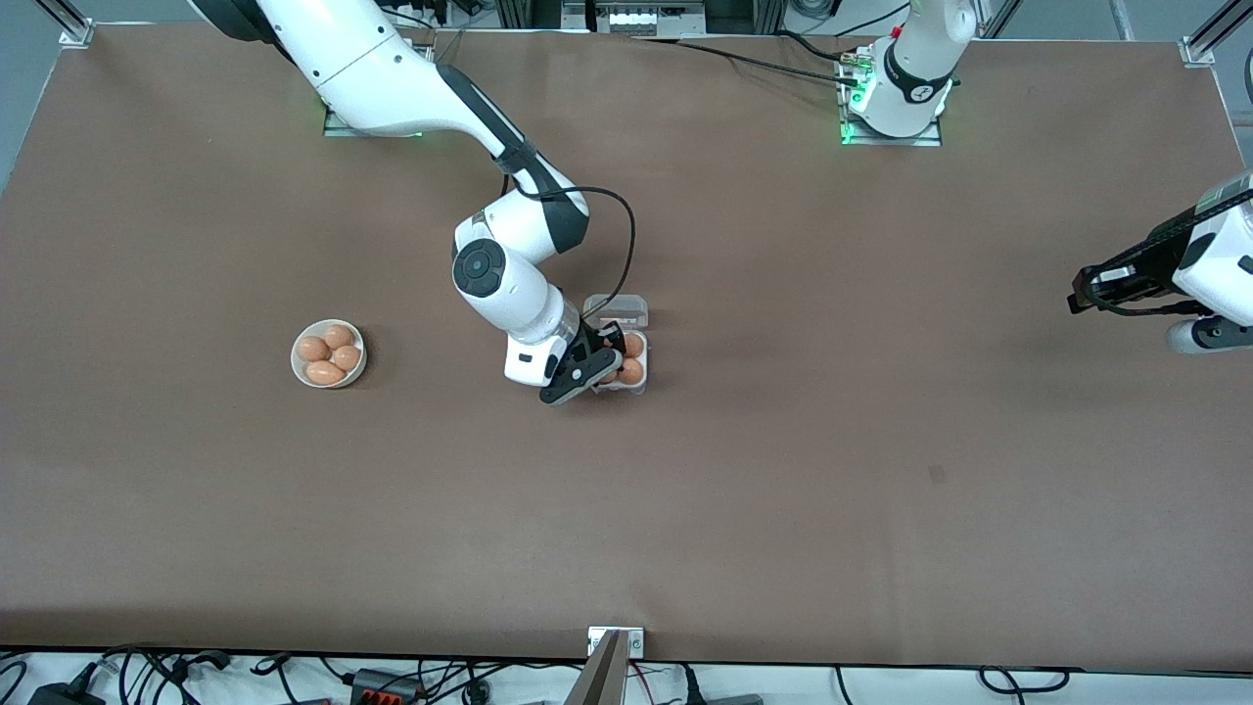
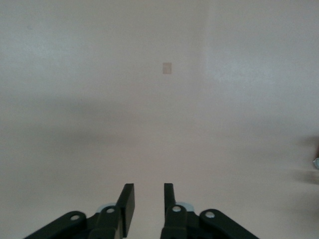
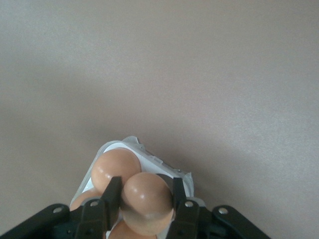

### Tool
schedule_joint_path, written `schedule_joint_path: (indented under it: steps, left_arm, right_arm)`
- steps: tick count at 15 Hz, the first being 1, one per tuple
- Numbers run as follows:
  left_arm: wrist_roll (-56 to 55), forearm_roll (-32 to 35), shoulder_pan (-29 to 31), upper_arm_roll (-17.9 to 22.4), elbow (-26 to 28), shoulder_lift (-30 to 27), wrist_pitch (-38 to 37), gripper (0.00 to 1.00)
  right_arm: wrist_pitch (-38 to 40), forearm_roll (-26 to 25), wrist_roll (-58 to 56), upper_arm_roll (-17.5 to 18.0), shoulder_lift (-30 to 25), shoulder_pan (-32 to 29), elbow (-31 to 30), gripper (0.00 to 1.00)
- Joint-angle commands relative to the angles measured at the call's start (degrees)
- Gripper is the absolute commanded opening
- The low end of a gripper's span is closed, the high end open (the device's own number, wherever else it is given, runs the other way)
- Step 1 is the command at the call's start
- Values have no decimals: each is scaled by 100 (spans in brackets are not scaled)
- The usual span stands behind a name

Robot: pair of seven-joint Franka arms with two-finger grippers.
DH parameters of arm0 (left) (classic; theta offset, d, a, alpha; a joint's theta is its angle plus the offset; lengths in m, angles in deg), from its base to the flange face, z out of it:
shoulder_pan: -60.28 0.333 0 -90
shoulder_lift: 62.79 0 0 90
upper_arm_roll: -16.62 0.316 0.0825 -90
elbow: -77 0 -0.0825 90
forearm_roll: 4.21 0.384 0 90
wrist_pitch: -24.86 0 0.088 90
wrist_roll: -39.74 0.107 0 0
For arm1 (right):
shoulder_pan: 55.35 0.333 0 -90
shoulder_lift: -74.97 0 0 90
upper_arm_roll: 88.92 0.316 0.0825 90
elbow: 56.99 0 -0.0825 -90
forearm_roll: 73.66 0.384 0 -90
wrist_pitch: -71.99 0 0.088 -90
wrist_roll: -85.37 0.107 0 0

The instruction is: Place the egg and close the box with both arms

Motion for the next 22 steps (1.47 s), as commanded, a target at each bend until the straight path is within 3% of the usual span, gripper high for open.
schedule_joint_path:
  steps: [1, 2, 6, 9, 13, 17, 22]
  left_arm:
    - [102, 28, -5, -13, -73, -44, -140, 24]
    - [102, 28, -5, -22, -73, -35, -140, 24]
    - [102, 45, -5, -83, -73, -44, -341, 14]
    - [102, 28, -5, -74, -240, -35, -404, 14]
    - [102, 28, -14, -74, -240, -44, -404, 14]
    - [102, 28, -14, -74, -240, -44, -404, 12]
    - [58, 19, -14, -74, -240, -35, -404, 11]
  right_arm:
    - [-120, 84, -22, -38, 5, 52, -37, 35]
    - [-120, 84, 31, -47, -3, 26, -37, 99]
    - [-67, 84, 215, -47, -135, -45, -2, 100]
    - [142, 84, 251, -126, -415, -97, 16, 100]
    - [1941, 66, 251, -538, -1004, -361, 454, 100]
    - [3980, 31, 268, -951, -1040, -826, 1578, 100]
    - [5194, -13, 303, -1830, -1488, -959, 1554, 100]
